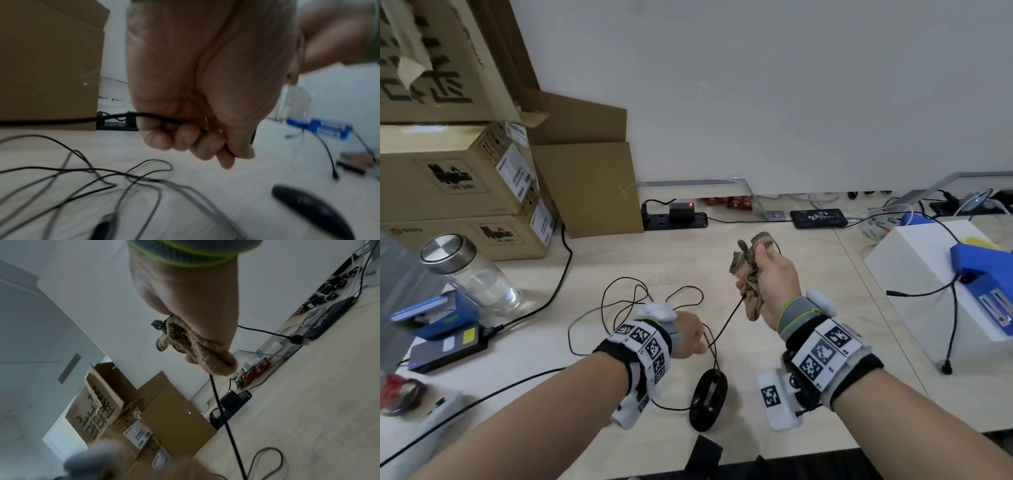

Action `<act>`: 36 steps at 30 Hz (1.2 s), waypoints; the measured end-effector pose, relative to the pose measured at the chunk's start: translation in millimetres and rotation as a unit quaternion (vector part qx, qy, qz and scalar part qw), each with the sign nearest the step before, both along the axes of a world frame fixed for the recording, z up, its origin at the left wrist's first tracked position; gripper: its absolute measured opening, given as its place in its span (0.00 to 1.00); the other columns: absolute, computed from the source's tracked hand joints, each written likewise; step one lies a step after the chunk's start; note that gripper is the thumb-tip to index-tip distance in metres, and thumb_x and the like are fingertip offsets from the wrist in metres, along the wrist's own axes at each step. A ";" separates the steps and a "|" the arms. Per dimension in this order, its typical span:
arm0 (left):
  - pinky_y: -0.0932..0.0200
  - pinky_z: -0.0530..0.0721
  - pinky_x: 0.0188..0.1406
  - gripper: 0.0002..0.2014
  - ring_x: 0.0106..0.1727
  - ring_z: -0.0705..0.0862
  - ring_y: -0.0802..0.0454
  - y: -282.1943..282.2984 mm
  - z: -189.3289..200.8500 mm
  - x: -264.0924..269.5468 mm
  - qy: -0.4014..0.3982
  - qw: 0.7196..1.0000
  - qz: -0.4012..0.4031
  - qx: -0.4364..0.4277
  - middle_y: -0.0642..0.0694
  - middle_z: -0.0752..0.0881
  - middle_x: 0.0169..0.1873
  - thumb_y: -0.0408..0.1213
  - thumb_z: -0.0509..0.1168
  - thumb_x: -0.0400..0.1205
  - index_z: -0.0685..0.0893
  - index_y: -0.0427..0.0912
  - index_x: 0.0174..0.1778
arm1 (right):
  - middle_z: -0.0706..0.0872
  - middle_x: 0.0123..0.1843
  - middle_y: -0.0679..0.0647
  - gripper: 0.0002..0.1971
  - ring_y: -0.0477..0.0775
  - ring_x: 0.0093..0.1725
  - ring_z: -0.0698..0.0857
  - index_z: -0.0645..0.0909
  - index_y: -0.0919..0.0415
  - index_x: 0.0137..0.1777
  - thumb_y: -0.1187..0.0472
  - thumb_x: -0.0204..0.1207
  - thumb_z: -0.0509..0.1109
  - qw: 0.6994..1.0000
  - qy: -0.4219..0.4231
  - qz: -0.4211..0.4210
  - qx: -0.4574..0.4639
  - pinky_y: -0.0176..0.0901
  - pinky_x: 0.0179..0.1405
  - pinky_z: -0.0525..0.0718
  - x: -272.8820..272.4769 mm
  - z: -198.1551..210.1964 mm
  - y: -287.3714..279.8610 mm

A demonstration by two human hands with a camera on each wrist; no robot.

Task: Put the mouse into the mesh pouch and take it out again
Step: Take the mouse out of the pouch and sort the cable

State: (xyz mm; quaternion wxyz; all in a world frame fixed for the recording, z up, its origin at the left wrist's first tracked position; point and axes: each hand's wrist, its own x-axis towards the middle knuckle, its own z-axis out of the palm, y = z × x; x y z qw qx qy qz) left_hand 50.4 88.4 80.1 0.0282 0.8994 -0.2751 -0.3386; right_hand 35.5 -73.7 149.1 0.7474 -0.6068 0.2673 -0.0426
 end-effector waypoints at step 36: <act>0.52 0.88 0.45 0.13 0.40 0.88 0.45 -22.7 45.2 -22.9 0.263 0.807 0.296 -0.438 0.39 0.88 0.43 0.47 0.60 0.86 0.72 0.43 0.61 | 0.90 0.41 0.62 0.17 0.59 0.38 0.88 0.82 0.69 0.56 0.56 0.87 0.57 0.992 -0.033 0.073 0.100 0.53 0.44 0.85 -18.1 -6.1 -9.3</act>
